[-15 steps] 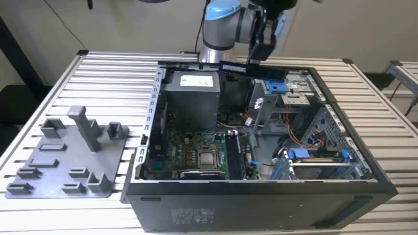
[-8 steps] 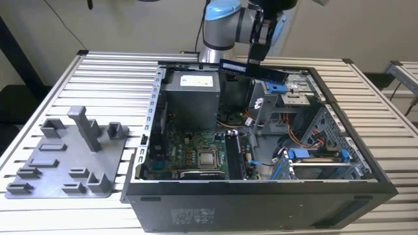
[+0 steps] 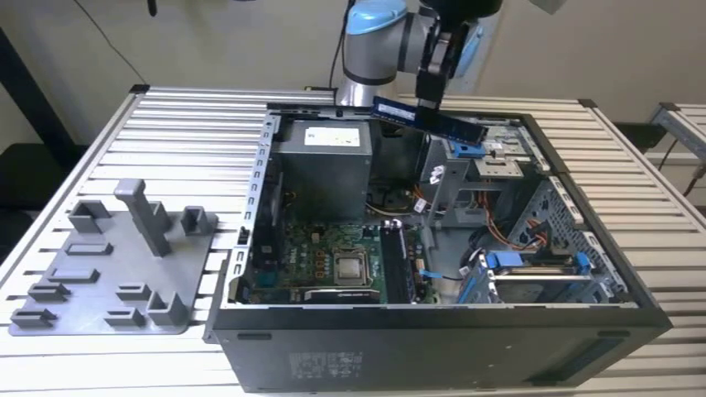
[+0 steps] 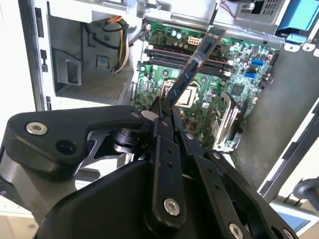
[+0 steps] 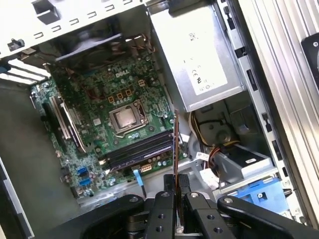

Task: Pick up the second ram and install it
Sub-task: 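Insert the second ram into the second slot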

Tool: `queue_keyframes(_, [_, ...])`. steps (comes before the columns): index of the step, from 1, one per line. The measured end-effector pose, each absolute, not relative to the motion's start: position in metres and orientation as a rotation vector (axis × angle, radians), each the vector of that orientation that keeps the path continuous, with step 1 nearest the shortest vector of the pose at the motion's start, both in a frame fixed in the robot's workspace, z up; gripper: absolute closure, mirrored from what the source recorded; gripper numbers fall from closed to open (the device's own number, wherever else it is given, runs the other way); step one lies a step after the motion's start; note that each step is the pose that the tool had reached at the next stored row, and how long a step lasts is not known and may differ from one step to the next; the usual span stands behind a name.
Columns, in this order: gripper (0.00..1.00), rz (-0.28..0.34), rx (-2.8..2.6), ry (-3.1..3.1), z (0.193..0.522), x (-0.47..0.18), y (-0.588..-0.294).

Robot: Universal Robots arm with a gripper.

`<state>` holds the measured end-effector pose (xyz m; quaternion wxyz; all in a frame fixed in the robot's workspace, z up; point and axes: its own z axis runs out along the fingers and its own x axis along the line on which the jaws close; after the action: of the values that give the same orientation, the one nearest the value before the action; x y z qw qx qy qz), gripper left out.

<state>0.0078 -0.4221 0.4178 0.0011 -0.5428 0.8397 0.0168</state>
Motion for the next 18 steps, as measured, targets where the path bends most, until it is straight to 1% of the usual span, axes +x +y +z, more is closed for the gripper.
queue_keyframes(18, [0.86, 0.052, -1.414, 2.799, 0.4172, 0.0078, -0.4240])
